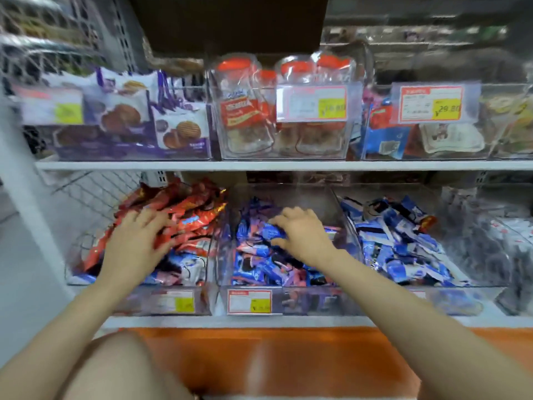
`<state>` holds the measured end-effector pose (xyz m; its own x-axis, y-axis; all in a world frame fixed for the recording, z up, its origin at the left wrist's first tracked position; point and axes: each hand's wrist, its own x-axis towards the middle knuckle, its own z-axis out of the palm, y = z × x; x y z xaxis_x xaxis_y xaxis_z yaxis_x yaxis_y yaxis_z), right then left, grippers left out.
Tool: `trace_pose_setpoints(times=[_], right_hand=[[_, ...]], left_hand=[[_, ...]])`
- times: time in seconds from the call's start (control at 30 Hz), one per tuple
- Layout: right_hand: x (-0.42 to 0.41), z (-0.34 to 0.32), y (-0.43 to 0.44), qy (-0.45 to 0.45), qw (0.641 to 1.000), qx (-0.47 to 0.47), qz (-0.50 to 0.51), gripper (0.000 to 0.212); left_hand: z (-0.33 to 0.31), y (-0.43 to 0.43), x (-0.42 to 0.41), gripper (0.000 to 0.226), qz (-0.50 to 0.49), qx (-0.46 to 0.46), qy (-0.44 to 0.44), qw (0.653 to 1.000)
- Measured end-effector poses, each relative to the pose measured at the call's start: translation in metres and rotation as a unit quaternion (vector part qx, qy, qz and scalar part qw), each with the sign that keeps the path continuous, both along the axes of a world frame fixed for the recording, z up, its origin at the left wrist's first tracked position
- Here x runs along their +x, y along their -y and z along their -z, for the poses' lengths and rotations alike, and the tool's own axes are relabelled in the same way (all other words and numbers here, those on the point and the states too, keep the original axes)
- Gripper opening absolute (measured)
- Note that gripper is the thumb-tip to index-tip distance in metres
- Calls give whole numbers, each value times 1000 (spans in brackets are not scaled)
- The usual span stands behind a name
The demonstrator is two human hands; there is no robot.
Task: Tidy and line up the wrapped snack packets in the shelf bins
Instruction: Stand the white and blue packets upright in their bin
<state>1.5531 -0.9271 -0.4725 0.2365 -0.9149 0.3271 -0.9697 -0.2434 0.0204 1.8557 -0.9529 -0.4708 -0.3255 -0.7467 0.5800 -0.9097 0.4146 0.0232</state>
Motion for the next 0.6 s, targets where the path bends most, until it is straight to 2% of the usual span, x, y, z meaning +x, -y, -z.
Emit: trace_pose_setpoints(times=[0.07,0.13,0.2,0.3,0.4,0.5,0.6], right_hand=[[1,11,1,-93,993,73,-2,48],[2,13,0,-117,990,73,3,48],[1,9,-1,-103,994,44,10,44],[-4,3,-5,-52,998,31,15,40],[-13,-1,-12,-21,999,32,14,36],[-25,-10,-16,18,1000,13,14,32],[-37,-16,-24,53,998,9,13,30]], left_hand=[[11,3,4,46,41,47,48,997],[7,3,4,58,55,83,35,994],[1,2,2,57,64,81,26,994],[4,0,0,43,48,45,-17,998],[10,-2,-2,52,32,43,-47,997],[7,-1,-9,49,41,18,-33,998],[4,0,-14,47,-2,9,-56,998]])
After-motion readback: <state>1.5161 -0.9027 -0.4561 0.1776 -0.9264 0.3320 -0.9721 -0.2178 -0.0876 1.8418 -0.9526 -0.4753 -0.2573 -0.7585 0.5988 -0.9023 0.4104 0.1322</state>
